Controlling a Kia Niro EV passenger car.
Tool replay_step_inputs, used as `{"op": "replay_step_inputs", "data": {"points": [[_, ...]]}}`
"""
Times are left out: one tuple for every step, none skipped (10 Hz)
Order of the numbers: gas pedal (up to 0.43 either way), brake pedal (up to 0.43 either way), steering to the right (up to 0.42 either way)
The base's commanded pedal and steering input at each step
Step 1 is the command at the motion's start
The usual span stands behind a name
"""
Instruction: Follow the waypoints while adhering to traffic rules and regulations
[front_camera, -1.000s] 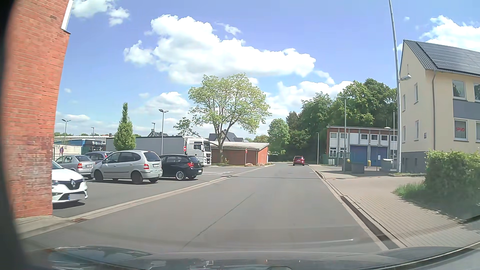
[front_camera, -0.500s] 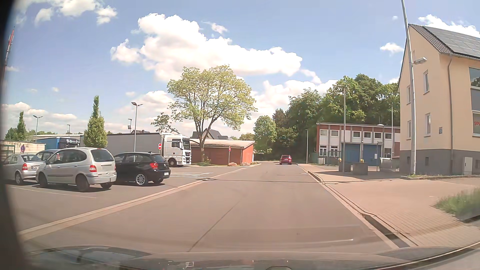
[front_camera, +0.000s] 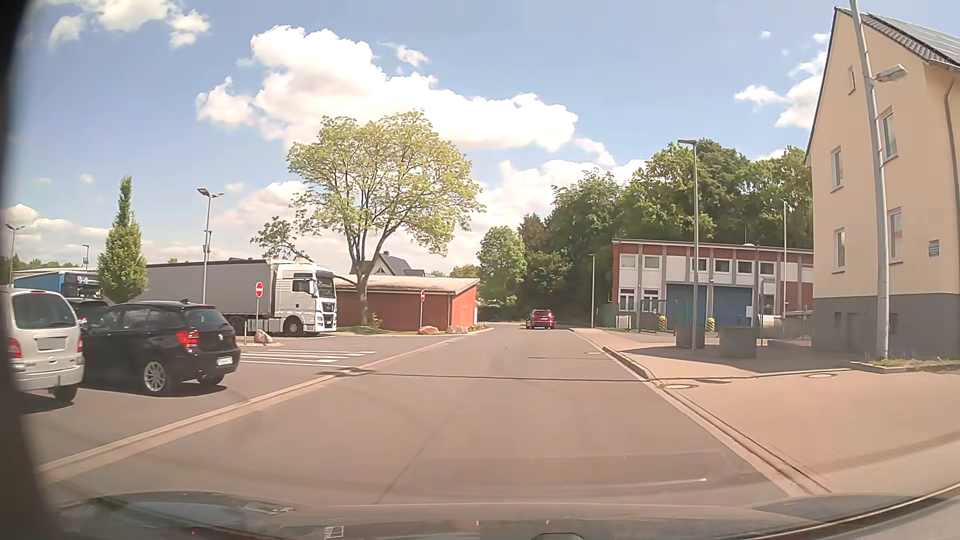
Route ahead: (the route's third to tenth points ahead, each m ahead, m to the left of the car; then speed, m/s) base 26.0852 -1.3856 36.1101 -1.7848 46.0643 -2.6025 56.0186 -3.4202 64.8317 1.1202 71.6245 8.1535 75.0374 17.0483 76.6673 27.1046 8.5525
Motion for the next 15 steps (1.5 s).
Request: {"op": "replay_step_inputs", "data": {"points": [[0.189, 0.000, 0.038], [0.189, 0.000, 0.033], [0.189, 0.000, 0.029], [0.189, 0.000, 0.023], [0.189, 0.000, 0.017], [0.189, 0.000, 0.012], [0.189, 0.000, 0.010], [0.189, 0.000, 0.010], [0.177, 0.000, 0.010], [0.169, 0.000, 0.009], [0.157, 0.000, 0.009], [0.157, 0.000, 0.009], [0.150, 0.000, 0.009], [0.150, 0.000, 0.009], [0.138, 0.000, 0.009]]}}
